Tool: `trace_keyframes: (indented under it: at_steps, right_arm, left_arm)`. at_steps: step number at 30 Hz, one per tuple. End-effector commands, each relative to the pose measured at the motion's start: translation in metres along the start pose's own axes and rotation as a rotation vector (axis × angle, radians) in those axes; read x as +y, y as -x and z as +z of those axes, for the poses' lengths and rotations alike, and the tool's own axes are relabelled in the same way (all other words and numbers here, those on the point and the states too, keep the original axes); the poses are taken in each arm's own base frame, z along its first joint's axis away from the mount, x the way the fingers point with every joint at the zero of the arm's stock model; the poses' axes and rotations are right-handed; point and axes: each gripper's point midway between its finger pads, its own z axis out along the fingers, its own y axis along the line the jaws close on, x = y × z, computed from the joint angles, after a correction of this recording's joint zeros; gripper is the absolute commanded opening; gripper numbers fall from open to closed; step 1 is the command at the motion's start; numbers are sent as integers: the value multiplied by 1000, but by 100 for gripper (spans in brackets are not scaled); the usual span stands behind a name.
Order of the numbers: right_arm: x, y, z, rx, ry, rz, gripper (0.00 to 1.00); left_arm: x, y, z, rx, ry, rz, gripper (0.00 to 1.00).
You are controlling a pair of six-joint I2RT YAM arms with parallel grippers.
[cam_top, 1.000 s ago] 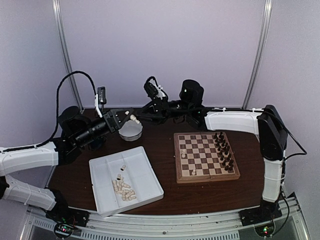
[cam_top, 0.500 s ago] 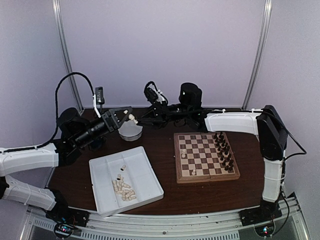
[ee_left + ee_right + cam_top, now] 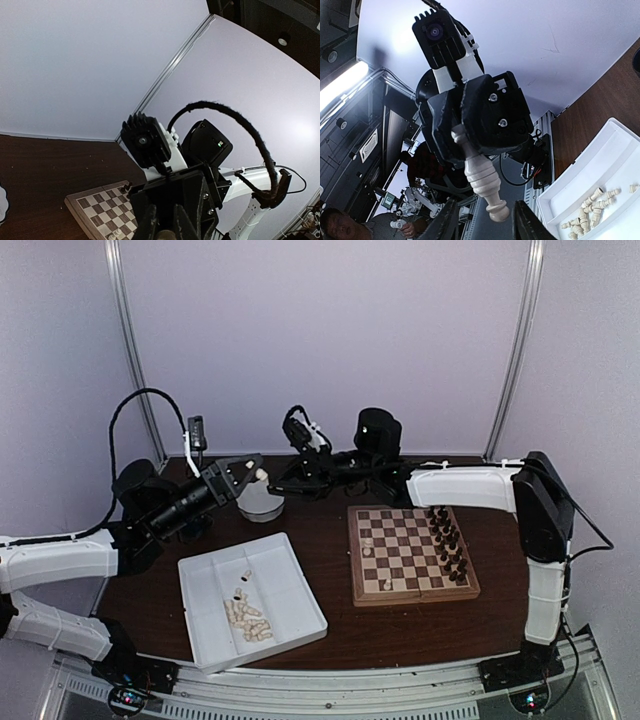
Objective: Set up the chess pieces on the board
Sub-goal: Pick up the pawn from the chess pile.
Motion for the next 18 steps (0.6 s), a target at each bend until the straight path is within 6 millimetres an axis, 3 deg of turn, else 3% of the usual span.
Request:
trace_keyframes:
  at_steps: [1, 18]
  right_arm:
    - [27, 1, 0, -1, 33, -59, 36]
    - [26, 14, -13, -46, 9, -90, 12]
  left_arm:
    - [-7, 14, -3, -63, -30, 12, 12]
    - [3, 4, -4, -45, -9, -3, 12]
